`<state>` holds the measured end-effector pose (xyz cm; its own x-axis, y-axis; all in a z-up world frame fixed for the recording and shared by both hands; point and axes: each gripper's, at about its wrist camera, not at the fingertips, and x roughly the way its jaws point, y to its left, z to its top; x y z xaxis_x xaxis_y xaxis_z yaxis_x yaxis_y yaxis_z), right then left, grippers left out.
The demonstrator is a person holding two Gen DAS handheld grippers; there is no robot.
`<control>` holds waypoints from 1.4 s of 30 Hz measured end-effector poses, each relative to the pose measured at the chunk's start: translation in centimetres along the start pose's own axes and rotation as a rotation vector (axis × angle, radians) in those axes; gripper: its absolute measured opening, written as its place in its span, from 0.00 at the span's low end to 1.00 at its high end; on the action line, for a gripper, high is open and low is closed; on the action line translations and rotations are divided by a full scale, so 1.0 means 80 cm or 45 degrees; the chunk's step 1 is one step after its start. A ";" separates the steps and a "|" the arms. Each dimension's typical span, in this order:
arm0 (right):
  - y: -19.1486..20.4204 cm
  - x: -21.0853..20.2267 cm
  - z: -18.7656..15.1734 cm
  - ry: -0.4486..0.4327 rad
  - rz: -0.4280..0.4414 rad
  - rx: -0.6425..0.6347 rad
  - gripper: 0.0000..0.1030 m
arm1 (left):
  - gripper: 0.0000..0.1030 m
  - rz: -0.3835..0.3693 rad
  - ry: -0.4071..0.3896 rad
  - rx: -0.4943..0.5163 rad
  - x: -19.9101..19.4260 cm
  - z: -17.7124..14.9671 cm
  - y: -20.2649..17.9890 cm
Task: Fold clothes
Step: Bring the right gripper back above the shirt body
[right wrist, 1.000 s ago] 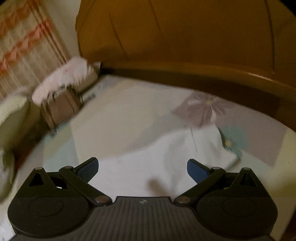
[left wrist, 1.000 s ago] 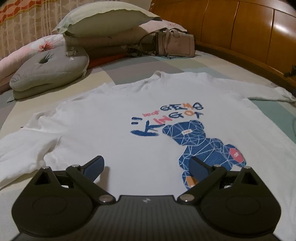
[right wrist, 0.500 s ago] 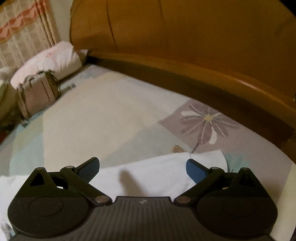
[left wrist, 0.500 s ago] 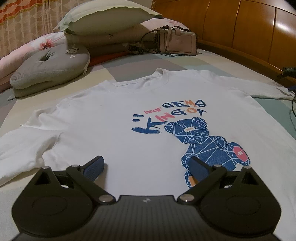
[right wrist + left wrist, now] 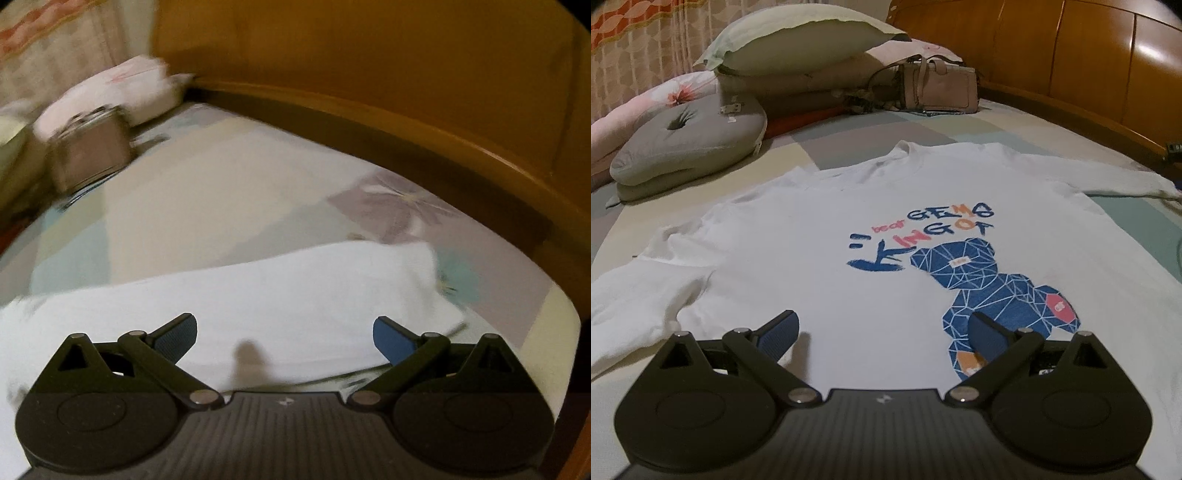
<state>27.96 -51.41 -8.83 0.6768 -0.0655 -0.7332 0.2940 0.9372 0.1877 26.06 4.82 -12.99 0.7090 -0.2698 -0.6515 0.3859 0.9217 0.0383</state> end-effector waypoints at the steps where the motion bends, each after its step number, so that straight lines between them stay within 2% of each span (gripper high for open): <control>1: 0.026 -0.007 -0.010 0.012 0.064 -0.064 1.00 | 0.95 0.000 -0.001 0.002 -0.001 0.000 0.000; 9: 0.236 -0.065 -0.094 0.111 0.559 -0.576 1.00 | 0.95 0.026 0.030 0.009 0.004 -0.001 0.003; 11: 0.284 -0.079 -0.126 0.136 0.648 -0.709 1.00 | 0.95 0.016 0.038 -0.006 0.006 -0.002 0.006; 15: 0.346 -0.100 -0.182 0.177 0.687 -0.931 1.00 | 0.95 0.006 0.044 -0.020 0.007 -0.003 0.008; 19: 0.353 -0.127 -0.207 0.203 0.623 -1.042 1.00 | 0.95 0.013 0.044 -0.013 0.006 -0.003 0.008; 23: 0.333 -0.167 -0.197 0.204 0.546 -1.001 1.00 | 0.95 0.022 0.044 -0.002 0.005 -0.002 0.004; 26: 0.322 -0.189 -0.200 0.178 0.534 -0.999 1.00 | 0.95 0.024 0.038 0.013 0.003 -0.002 0.000; 28: 0.322 -0.186 -0.209 0.188 0.544 -0.989 1.00 | 0.95 0.019 0.036 0.022 0.003 -0.002 -0.003; 32: 0.343 -0.146 -0.248 0.232 0.577 -0.979 1.00 | 0.95 0.021 0.032 0.038 0.003 -0.003 -0.007; 36: 0.352 -0.113 -0.284 0.283 0.492 -1.039 1.00 | 0.95 0.015 0.032 0.035 0.002 -0.003 -0.006; 38: 0.335 -0.121 -0.293 0.254 0.500 -1.034 1.00 | 0.95 0.014 0.032 0.036 0.002 -0.003 -0.005; 42: 0.309 -0.138 -0.300 0.297 0.456 -1.004 1.00 | 0.95 0.017 0.031 0.044 0.001 -0.003 -0.008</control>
